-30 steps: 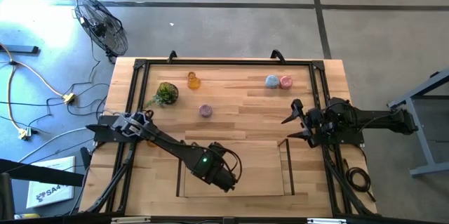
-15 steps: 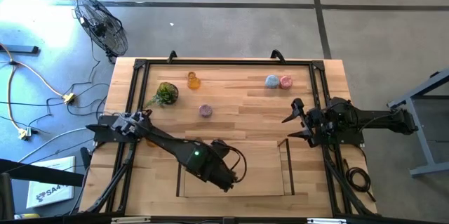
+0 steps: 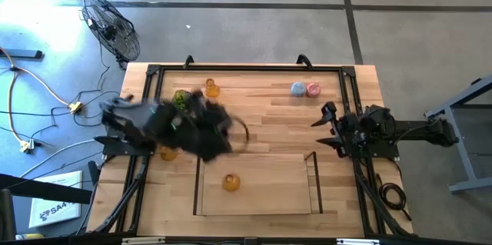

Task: Pick & Place candle stick holders
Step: Put the top gold glass candle holder on the shelf

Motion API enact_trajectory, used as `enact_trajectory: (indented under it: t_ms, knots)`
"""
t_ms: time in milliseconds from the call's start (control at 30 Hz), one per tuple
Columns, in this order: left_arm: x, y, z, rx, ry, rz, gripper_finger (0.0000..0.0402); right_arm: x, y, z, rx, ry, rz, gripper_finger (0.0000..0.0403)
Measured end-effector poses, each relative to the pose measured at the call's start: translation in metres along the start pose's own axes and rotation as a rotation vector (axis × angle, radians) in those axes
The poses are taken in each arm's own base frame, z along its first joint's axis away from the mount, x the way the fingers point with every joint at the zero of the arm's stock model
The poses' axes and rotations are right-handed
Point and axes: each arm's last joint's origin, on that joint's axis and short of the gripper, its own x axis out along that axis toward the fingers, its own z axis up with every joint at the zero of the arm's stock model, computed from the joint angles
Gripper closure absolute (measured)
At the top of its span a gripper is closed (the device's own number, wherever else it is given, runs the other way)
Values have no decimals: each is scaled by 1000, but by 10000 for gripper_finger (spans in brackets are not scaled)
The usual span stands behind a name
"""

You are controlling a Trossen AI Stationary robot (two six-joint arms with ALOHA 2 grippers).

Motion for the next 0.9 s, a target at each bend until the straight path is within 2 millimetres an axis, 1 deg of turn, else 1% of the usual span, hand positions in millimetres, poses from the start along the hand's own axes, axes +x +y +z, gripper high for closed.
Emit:
enact_trajectory:
  t_ms: [100, 200, 300, 400, 433, 467, 567, 633, 767, 900]
  knots:
    - [-4, 50, 8, -31, -10, 36, 200, 1, -2, -2, 5, 15, -51, 153]
    - [-6, 98, 11, -84, 7, 57, 236, 3, -3, -4, 10, 34, -76, 153]
    - [-3, 133, 8, -124, 30, 118, 299, 4, -5, -7, 14, 54, -108, 153]
    - [3, 157, 2, -150, 70, 199, 374, 6, -6, -9, 19, 75, -126, 153]
    - [7, 164, 0, -151, 91, 223, 388, 6, -6, -10, 21, 84, -126, 153]
    - [12, 170, -3, -149, 118, 246, 390, 7, -6, -11, 22, 89, -127, 153]
    - [32, 188, -12, -146, 222, 284, 379, 8, -7, -12, 25, 103, -143, 153]
    - [50, 203, -20, -159, 312, 274, 382, 8, -8, -13, 25, 109, -168, 153]
    - [92, 235, -42, -157, 456, 174, 398, 9, -9, -15, 26, 118, -192, 153]
    - [134, 266, -70, -203, 466, 37, 397, 9, -9, -14, 39, 111, -202, 153]
